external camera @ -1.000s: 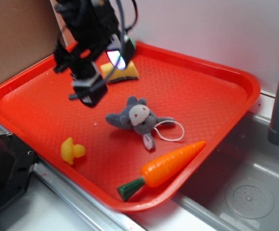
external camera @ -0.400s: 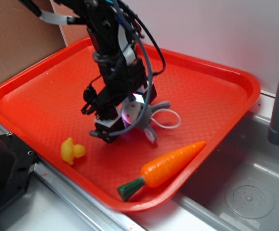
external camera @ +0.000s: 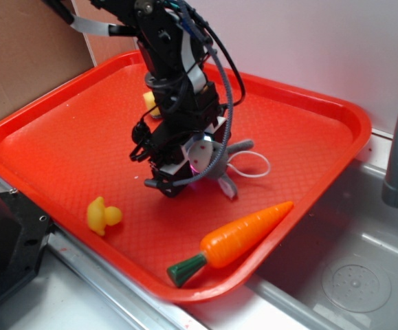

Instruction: Grab the gray animal.

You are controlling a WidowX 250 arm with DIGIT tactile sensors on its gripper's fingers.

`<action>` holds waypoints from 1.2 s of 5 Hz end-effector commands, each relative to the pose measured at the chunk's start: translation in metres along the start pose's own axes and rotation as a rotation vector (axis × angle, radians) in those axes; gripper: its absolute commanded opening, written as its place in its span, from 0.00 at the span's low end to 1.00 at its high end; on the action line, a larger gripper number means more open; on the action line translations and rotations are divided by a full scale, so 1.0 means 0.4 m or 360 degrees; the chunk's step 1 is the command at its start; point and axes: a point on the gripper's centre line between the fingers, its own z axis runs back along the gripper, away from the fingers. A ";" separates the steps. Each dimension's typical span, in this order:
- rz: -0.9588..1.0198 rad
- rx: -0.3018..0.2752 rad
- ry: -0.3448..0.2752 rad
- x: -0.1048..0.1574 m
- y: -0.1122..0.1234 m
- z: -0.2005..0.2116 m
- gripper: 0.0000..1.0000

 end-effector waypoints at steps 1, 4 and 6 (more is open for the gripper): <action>0.0440 0.0307 -0.0016 -0.001 0.031 0.157 0.00; 0.1643 0.0187 0.0209 -0.093 0.006 0.398 0.00; 0.2265 0.0132 0.0282 -0.139 -0.028 0.457 0.00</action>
